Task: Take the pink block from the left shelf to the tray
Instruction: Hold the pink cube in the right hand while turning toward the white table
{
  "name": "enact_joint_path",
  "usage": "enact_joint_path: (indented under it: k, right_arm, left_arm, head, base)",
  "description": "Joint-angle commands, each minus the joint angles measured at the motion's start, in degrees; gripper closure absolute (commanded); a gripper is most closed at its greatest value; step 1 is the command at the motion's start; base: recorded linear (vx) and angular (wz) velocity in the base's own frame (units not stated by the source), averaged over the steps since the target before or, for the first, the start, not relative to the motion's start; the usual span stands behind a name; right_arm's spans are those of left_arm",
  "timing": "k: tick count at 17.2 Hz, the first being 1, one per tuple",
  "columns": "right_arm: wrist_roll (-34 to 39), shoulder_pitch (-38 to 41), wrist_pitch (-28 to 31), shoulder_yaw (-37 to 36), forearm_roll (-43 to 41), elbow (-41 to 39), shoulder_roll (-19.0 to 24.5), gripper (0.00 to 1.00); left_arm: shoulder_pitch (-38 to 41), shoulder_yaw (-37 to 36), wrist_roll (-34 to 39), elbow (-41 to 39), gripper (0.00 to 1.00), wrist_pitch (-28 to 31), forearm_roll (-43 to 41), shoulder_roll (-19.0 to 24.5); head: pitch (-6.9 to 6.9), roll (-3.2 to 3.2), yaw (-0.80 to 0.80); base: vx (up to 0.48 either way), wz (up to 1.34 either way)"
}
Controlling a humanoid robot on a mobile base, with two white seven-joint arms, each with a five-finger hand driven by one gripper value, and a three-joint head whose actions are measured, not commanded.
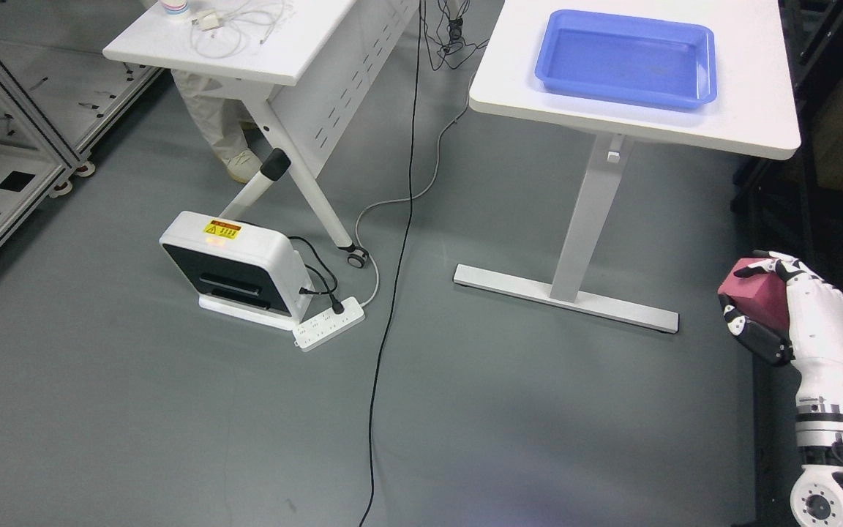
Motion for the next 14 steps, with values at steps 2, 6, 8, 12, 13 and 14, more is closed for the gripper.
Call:
enact_joint_path:
  k: [2,6,8,12,13,14]
  right_arm:
    - [0.0,-0.5,-0.1,-0.2,0.0,0.2,0.3,0.93]
    - [0.0,-0.5,-0.1,0.1,0.0,0.1,0.3,0.93]
    - [0.0,-0.5,-0.1,0.3,-0.1,0.1,0.2,0.93]
    - [0.1,-0.7,-0.1,1.0,-0.3,-0.1,0.5,0.92]
    - [0.1,-0.8,-0.1,1.3,-0.3,-0.2,0.6,0.92]
    - [0.1,-1.0,-0.1,1.6,-0.3,-0.2,0.6,0.92]
  left_arm:
    - [-1.3,0.0,0.0,-1.0,0.00,0.0,-0.1,1.0]
    - [-1.3,0.0,0.0,-1.0,0.00,0.0,-0.1,1.0]
    - [-1.3,0.0,0.0,-1.0,0.00,0.0,-0.1,1.0]
    - [-1.3,0.0,0.0,-1.0,0.00,0.0,-0.1,1.0]
    - [-1.3,0.0,0.0,-1.0,0.00,0.0,-0.1,1.0]
    - [-1.3,0.0,0.0,-1.0,0.00,0.0,-0.1,1.0]
  head:
    - [0.00,0.00,0.00]
    - [0.00,0.00,0.00]
    - [0.00,0.00,0.00]
    - [0.00,0.00,0.00]
    - [0.00,0.00,0.00]
    - [0.00,0.00,0.00]
  base:
    - [0.435,-0.12]
    - [0.418,-0.12]
    - [0.384,-0.12]
    - [0.371,0.01]
    - [0.294,0.13]
    - [0.294,0.13]
